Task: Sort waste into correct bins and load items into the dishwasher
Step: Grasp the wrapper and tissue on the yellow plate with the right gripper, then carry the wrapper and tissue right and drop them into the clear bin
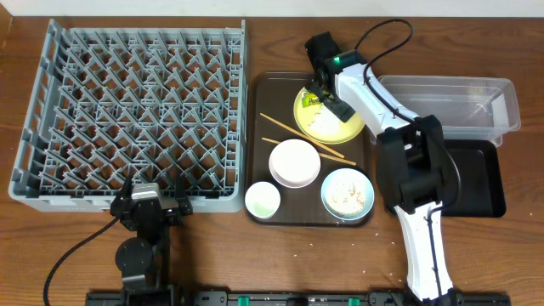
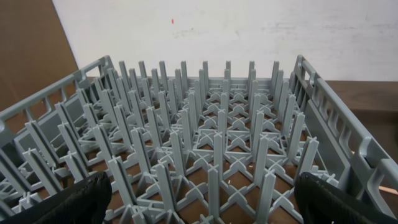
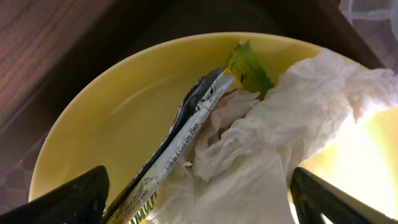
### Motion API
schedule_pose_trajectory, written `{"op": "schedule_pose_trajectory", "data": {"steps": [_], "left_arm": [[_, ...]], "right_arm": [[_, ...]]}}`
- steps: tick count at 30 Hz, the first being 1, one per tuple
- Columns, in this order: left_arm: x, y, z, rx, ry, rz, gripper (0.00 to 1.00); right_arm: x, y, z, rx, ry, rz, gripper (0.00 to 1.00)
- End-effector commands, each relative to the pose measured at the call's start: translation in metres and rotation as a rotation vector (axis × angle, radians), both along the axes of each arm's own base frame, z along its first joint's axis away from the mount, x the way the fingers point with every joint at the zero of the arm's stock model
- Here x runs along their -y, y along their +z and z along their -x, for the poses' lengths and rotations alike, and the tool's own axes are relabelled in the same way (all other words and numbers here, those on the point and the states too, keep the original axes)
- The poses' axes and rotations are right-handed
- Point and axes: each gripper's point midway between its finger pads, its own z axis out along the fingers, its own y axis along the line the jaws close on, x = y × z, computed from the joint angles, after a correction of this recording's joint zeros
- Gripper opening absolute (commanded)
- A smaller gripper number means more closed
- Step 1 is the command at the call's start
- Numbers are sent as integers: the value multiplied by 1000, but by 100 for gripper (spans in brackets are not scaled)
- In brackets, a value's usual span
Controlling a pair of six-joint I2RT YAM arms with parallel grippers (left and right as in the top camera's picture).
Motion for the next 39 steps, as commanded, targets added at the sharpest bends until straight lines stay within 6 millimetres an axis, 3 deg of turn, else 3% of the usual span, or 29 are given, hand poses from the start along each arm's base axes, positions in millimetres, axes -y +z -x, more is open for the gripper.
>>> {"op": "schedule_pose_trajectory", "data": {"steps": [1,3,6,10,12,15,18,19,22,26,29,32,33,36,39], "left_arm": [[-4,-16,1,-48,23,0,95],[-4,-16,1,-48,23,0,95],[-4,-16,1,-48,23,0,95],[-4,-16,1,-48,23,0,95],[-4,-16,1,-48,23,0,95],[-4,-16,1,-48,23,0,95],[-4,-16,1,-48,23,0,95],[-4,-16,1,-48,23,0,95],[-4,-16,1,-48,23,0,95],[-4,-16,1,-48,23,0,95],[-4,-16,1,-48,23,0,95],[-4,-16,1,-48,23,0,95],[-4,-16,1,-48,23,0,95],[-4,-16,1,-48,23,0,95],[-4,-16,1,-48,23,0,95]], "right_arm": [[10,-16,2,-41,21,53,72],[10,-17,6,-59,67,70,40],[8,-17,7,-80,176,96,1],[-2,-14,10,-108,350,81,1],[-9,-3,7,-96,444,67,1],[-25,47,2,-17,661,48,1],[-24,111,6,81,714,53,1],[-18,146,11,133,718,59,1],[8,203,26,207,675,84,1],[64,243,40,237,491,122,2],[109,242,45,208,285,92,2],[155,219,48,163,25,34,2],[173,206,47,154,-86,10,2],[200,177,44,158,-271,-33,2],[230,120,56,145,-583,-109,9]]}}
